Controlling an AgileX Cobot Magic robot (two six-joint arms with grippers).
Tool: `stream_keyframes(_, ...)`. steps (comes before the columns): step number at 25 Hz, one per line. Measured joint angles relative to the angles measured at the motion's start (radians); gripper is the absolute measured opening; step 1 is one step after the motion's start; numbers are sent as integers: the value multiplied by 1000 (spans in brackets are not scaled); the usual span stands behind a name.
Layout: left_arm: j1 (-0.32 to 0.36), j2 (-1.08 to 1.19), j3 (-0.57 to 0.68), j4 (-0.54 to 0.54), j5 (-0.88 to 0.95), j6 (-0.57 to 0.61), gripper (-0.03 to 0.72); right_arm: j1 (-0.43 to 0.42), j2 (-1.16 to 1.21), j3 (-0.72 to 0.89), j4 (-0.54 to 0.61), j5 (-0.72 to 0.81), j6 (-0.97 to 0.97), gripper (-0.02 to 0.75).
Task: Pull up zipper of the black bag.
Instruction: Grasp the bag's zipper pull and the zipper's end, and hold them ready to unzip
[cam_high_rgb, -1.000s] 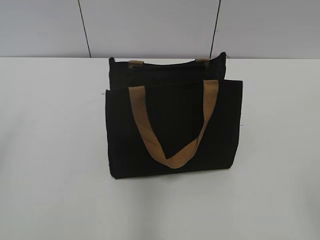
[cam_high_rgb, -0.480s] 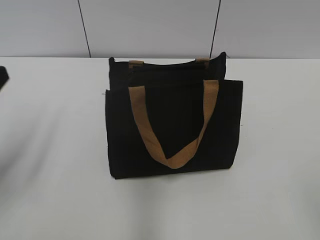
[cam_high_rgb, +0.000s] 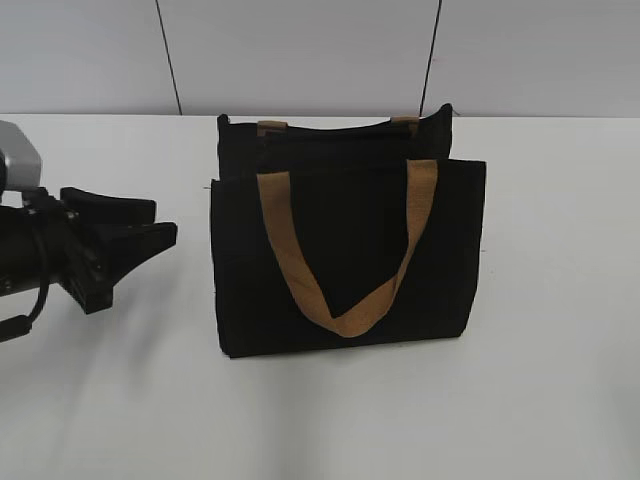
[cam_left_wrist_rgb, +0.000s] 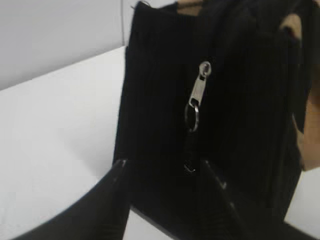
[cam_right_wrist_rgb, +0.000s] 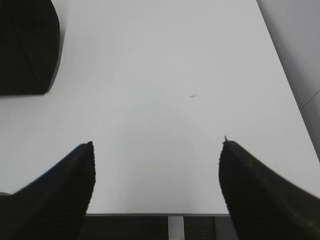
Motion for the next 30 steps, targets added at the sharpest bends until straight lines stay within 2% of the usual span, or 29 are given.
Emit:
stream_keyframes(5, -18, 133, -113, 118, -35, 0, 333, 0, 0, 0, 0, 0, 0, 587)
stream_keyframes(15, -101, 319, -255, 136, -40, -1, 330, 0, 0, 0, 0, 0, 0, 587)
stream_keyframes(19, -127, 387, -305, 136, -42, -3, 308, 0, 0, 0, 0, 0, 0, 587)
stream_keyframes(22, -138, 424, -329, 134, -48, -3, 237, 0, 0, 0, 0, 0, 0, 587)
stream_keyframes(25, -146, 433, -330, 125, -71, -3, 73, 0, 0, 0, 0, 0, 0, 587)
stream_keyframes(30, -146, 432, -330, 94, -123, -3, 21, 0, 0, 0, 0, 0, 0, 587)
